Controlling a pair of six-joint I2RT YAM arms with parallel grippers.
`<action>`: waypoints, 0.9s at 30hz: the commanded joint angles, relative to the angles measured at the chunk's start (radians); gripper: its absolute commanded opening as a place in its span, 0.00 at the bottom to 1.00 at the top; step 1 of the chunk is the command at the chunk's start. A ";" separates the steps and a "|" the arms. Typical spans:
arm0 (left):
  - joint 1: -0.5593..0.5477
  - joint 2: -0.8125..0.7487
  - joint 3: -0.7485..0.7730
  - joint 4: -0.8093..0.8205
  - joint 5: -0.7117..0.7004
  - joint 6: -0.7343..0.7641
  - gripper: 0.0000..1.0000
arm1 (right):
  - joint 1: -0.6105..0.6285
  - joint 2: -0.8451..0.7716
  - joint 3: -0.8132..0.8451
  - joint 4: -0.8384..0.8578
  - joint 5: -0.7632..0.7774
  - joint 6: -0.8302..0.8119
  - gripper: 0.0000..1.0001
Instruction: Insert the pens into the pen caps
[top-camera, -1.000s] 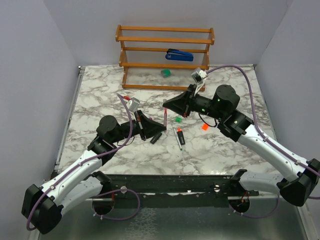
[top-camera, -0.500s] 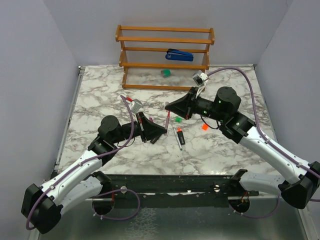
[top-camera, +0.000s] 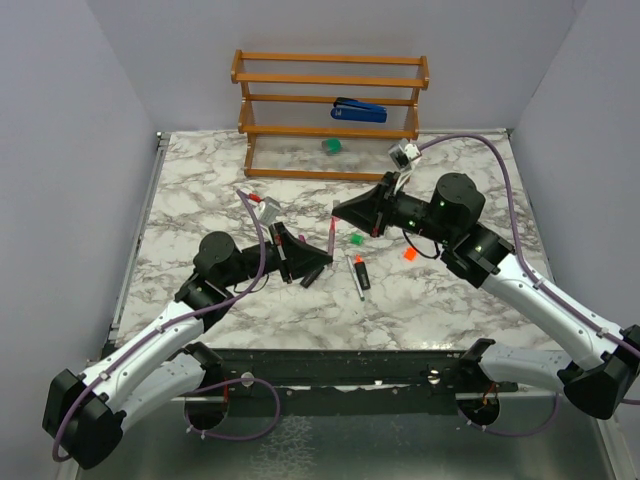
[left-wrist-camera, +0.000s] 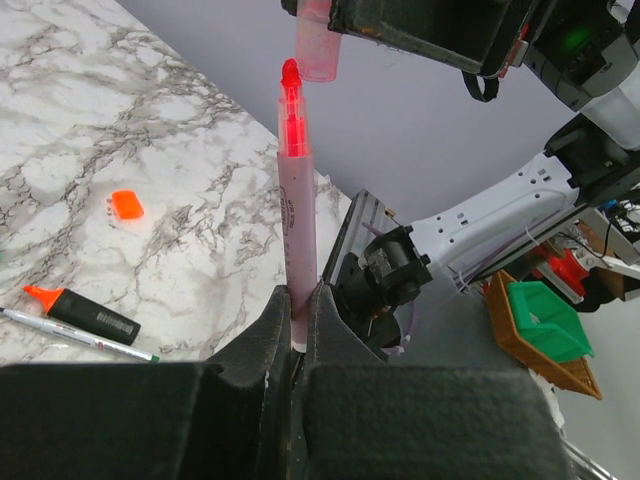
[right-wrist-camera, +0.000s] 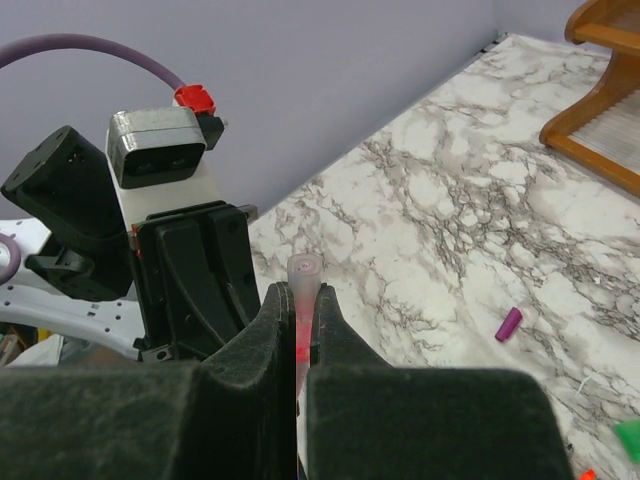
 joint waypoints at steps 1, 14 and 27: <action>0.002 -0.025 -0.014 0.044 0.003 0.007 0.00 | 0.001 0.001 -0.003 0.006 0.031 -0.010 0.01; 0.002 -0.025 -0.018 0.044 0.011 0.007 0.00 | 0.001 0.004 -0.011 0.065 0.069 -0.010 0.01; 0.003 -0.029 -0.021 0.043 0.010 0.007 0.00 | 0.002 0.032 -0.041 0.093 -0.012 0.042 0.01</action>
